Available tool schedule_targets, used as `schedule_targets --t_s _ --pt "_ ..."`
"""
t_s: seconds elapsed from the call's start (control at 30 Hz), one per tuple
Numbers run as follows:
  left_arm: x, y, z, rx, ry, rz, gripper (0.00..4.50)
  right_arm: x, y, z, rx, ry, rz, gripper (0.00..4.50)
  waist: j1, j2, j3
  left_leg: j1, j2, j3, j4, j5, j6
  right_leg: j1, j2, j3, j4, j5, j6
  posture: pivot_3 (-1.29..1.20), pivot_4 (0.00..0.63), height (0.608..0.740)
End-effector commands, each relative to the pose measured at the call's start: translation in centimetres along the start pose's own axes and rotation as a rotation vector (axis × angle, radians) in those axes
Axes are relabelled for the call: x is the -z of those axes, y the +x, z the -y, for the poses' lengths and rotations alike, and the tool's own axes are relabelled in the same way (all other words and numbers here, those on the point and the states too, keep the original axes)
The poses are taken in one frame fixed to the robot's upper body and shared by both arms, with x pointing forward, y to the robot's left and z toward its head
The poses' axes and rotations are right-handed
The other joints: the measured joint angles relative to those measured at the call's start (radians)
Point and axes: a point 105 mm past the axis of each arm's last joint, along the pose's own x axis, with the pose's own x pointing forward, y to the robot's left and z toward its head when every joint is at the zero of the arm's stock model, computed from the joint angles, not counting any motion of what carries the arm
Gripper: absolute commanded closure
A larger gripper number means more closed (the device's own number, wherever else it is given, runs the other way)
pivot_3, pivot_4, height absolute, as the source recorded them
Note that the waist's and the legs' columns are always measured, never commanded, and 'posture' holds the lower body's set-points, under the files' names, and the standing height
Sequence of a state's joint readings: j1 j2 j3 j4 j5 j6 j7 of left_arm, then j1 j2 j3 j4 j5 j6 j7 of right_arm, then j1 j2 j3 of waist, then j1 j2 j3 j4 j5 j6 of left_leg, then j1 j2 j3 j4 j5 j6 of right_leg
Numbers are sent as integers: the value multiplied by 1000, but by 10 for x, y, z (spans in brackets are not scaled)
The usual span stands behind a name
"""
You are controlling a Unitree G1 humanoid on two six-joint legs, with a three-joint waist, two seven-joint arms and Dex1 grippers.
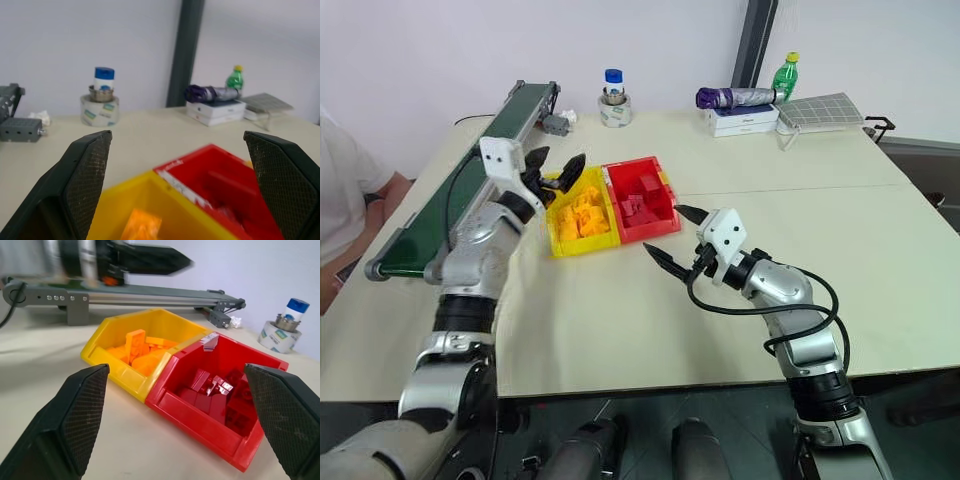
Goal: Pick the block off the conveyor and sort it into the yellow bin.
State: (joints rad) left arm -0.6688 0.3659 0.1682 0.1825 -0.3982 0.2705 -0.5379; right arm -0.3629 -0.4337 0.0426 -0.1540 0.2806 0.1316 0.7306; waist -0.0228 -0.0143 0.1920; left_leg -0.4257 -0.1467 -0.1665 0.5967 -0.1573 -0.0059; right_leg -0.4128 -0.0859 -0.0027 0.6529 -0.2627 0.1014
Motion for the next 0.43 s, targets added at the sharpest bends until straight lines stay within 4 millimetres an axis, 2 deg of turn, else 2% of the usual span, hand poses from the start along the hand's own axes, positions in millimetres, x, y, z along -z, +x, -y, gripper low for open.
schedule_targets --t_s 0.03,0.07,0.13,0.3,0.43 --pt "-30 -36 20 250 -3 -12 48 -10 -1 1 -11 -27 35 0 1 0 0 0 0 0 0 0 0 0 0 0 0 0 0 0 150 740" --pt "-30 -50 22 305 -19 -61 48 -10 0 2 -16 -27 36 0 2 0 0 0 1 0 0 0 0 0 1 0 0 0 -1 0 150 740" --pt "-30 -66 12 299 2 -123 48 -10 0 2 -24 -30 37 0 10 1 0 0 1 0 0 0 0 0 1 0 0 0 -1 0 150 740" --pt "-33 -90 -19 177 32 -181 48 -11 1 4 -34 -35 36 0 15 1 0 0 2 0 0 -2 -3 1 2 1 -2 -1 -7 0 150 740" --pt "-17 -103 -29 127 23 -231 48 -10 2 4 -37 -34 37 0 11 1 0 1 2 0 -1 -2 -3 0 2 2 -2 -1 -8 0 150 740"
